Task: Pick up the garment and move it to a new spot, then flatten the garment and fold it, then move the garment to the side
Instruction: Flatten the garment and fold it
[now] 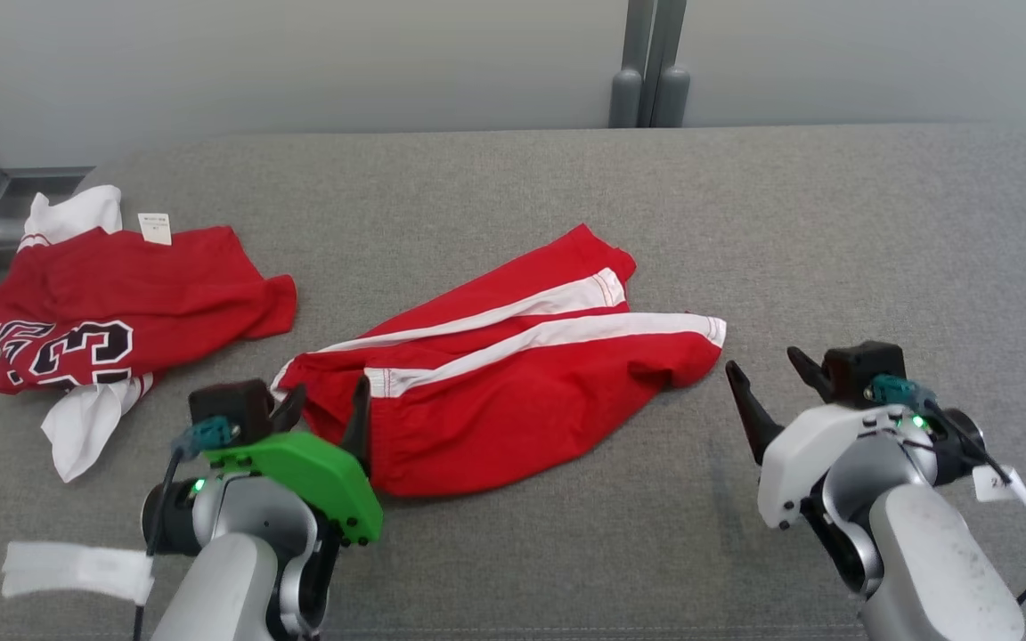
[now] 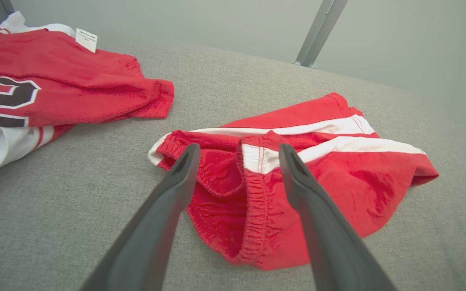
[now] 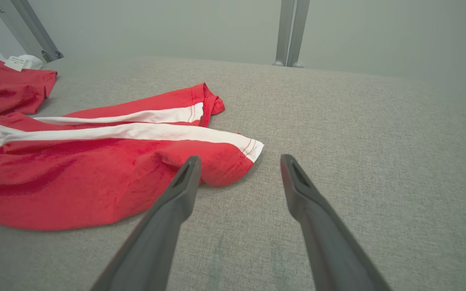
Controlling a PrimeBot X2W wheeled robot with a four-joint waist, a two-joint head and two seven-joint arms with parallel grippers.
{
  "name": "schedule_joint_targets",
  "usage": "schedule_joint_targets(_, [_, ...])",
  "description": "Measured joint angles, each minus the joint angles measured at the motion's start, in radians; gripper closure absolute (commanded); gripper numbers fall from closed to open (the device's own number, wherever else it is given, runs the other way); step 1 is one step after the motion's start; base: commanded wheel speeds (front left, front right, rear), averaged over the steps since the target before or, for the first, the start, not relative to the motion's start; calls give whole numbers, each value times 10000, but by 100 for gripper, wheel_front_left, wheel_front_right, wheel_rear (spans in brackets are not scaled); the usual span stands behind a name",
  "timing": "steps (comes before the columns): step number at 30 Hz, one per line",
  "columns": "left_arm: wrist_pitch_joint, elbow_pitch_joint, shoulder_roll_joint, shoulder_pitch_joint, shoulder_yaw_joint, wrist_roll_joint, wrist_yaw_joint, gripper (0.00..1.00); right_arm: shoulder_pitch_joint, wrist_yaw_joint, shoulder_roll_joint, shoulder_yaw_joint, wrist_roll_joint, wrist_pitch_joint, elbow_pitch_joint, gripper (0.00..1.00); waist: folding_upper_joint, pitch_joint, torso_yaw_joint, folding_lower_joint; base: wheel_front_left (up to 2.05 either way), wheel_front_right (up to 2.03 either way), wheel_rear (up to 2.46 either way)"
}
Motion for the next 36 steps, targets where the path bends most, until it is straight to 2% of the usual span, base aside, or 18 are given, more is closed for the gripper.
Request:
schedule_joint_targets(2, [380,-17,-52,-239,-98,-4,81,0,-239,4,-127,67,4,343,40,0,0,100,1,0,0,0,0])
schedule_joint_targets(3, [1078,-82,-155,-719,-209,-21,268,0,-752,0,-343,58,2,982,105,0,0,310,1,0,0,0,0])
schedule_joint_targets(5, [1733,-188,-219,-1162,-355,-6,474,0,-1279,0,-481,69,44,1699,222,0,0,540,-2,0,0,0,0])
schedule_joint_targets(6, [1733,-188,-219,-1162,-355,-6,474,0,-1279,0,-481,69,44,1699,222,0,0,540,-2,0,0,0,0])
schedule_joint_targets(7, [2316,-280,-253,-1492,-514,69,633,0,-1704,4,-585,150,81,2238,334,0,0,783,-9,0,0,0,0])
schedule_joint_targets(13, [3762,-765,12,-1939,-963,625,1229,0,-2907,2,-1051,579,121,2897,777,0,0,1532,-34,0,0,0,0])
schedule_joint_targets(23, [4978,-1870,418,-1587,-1087,679,1695,0,-3636,2,-1310,1005,263,2800,1496,0,0,2295,-11,1,0,0,0])
schedule_joint_targets(28, [5162,-2366,539,-1347,-1035,654,1883,0,-3731,2,-1348,989,316,2667,1730,0,0,2333,85,0,0,0,0])
schedule_joint_targets(35, [5160,-2182,562,-1472,-911,566,1939,0,-3907,2,-1273,1060,403,2474,2065,0,0,2461,74,0,0,0,0])
schedule_joint_targets(36, [5189,-2127,562,-1538,-926,566,1939,5,-3950,2,-1243,1116,420,2451,2104,0,0,2483,64,0,0,0,0])
